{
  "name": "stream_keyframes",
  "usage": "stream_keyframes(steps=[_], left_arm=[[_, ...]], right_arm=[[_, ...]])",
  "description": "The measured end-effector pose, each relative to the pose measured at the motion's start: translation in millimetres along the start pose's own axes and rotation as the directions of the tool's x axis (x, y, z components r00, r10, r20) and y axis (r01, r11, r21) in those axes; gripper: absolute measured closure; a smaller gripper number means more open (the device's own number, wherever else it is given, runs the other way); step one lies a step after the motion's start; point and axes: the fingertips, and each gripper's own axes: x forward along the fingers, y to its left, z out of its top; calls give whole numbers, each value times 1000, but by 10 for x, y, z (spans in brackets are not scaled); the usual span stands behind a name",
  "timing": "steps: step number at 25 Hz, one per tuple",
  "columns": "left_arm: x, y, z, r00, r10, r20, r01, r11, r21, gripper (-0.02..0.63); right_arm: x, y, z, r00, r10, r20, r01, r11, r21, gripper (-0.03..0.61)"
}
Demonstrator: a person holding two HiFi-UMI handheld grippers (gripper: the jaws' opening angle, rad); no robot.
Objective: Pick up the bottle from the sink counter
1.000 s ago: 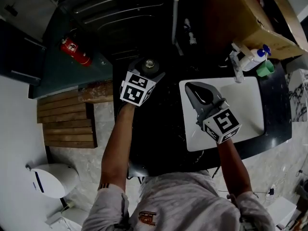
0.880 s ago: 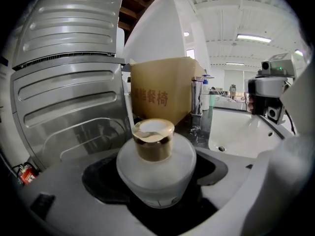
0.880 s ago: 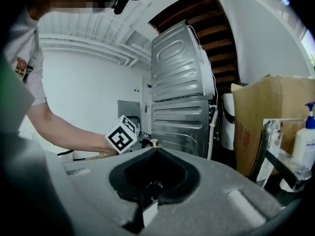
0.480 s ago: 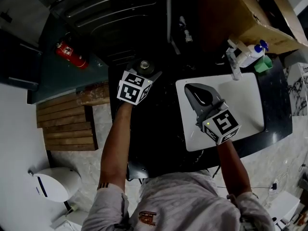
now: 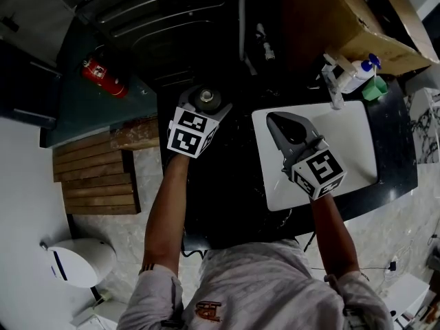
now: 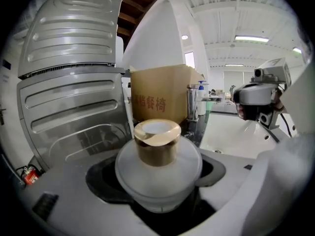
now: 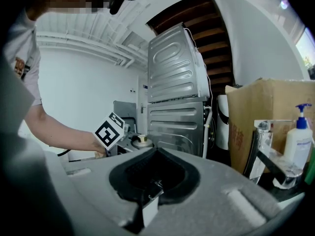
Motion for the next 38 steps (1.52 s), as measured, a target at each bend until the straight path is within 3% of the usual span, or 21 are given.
stream_keyframes(steps=[15, 38], left_arm=[[-1028, -525, 557, 986, 40, 159, -43, 999, 11, 279], [-1708, -1106, 610, 963, 72, 259, -65, 997, -37, 279]], right_arm=[[-209, 318, 373, 996, 34, 88, -30, 999, -42, 577], [-668, 820, 586, 985, 74, 156, -60, 994, -94, 577]])
